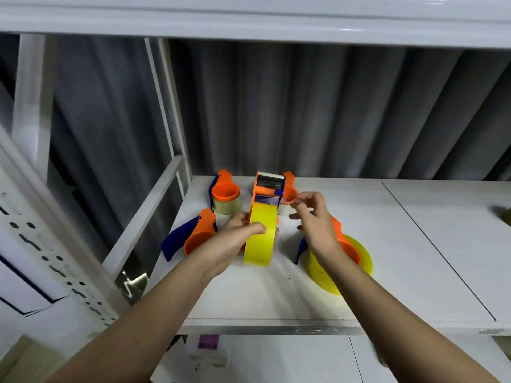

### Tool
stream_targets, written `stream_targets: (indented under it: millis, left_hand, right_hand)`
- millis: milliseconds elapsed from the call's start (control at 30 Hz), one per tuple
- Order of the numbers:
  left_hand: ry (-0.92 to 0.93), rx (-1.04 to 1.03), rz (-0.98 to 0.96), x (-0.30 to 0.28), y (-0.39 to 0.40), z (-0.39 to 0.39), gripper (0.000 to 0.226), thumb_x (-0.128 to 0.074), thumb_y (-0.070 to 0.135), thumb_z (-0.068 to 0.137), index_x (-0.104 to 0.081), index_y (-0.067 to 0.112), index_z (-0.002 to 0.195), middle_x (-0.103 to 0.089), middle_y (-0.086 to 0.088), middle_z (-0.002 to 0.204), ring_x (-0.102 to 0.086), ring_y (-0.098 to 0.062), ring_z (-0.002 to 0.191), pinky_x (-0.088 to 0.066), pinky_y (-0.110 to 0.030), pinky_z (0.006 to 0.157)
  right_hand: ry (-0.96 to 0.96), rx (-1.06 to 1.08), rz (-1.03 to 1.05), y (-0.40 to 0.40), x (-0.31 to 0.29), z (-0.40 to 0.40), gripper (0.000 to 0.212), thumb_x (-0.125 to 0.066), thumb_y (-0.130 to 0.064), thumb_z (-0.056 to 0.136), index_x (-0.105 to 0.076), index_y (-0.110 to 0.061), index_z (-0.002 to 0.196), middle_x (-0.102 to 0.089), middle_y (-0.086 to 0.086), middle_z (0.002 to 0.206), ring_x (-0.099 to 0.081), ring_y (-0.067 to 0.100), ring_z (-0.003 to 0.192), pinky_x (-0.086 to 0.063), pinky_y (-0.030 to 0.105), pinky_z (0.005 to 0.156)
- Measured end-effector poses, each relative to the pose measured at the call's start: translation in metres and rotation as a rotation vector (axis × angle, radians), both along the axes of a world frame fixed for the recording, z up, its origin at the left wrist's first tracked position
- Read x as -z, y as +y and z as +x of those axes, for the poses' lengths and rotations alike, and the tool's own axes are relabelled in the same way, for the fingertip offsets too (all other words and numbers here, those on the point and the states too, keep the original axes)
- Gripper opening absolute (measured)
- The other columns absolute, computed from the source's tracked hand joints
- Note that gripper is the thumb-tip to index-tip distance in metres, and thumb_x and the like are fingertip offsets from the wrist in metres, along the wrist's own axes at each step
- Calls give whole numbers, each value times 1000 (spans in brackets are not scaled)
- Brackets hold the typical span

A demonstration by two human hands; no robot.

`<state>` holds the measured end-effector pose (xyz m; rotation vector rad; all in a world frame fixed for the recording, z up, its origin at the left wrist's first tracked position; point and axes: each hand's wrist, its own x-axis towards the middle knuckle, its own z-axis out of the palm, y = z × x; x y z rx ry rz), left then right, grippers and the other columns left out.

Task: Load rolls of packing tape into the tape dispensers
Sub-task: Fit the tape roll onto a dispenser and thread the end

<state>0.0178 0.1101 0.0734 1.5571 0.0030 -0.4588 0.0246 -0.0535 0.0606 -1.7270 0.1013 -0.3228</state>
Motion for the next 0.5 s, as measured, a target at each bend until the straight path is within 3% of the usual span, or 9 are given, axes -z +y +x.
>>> stream_targets:
  millis: [67, 133, 233, 367, 500]
  left_hand:
    - [-71, 19, 89, -2, -2, 1, 54, -65, 13, 74, -53, 9, 126, -70, -7, 109, -66, -20, 103, -50, -39, 96]
    - [-106, 29, 129, 2, -4, 3, 73, -65, 18, 63, -45, 11, 133, -66, -7, 119, -62, -22, 110, -49, -42, 99]
    - [-137, 51, 185, 4, -8, 2, 72, -66, 6, 77, -34, 11, 140, -63, -2, 123, -60, -20, 113, -49, -41, 99]
    - [-236, 106, 352, 6, -10, 4, 77, -65, 6, 83, -21, 15, 144, -50, -1, 131, -53, -22, 119, -48, -40, 99]
    - [-339, 106, 421, 6, -8, 8, 80, -75, 14, 75, -32, 16, 142, -48, -6, 138, -50, -24, 123, -47, -46, 101]
  right_hand:
    - [68, -102, -27, 8, 3, -8, 5, -48, -19, 98, -47, -18, 103, -59, 1, 102, -63, 17, 88, -46, 21, 64]
    - [153, -210, -19, 18, 8, -15, 15, -52, -26, 97, -44, -23, 109, -57, -4, 100, -62, 15, 88, -51, 33, 72]
    - [164, -226, 11, 24, 14, -20, 35, -59, -29, 94, -40, -27, 123, -55, -7, 108, -63, 18, 99, -56, 40, 85]
    - [173, -213, 127, 23, 17, -20, 42, -57, -25, 95, -41, -19, 133, -55, 0, 123, -63, 18, 102, -57, 27, 74]
    - [243, -220, 286, 17, 11, -16, 38, -53, -27, 98, -47, -13, 133, -61, 7, 125, -66, 18, 98, -55, 20, 62]
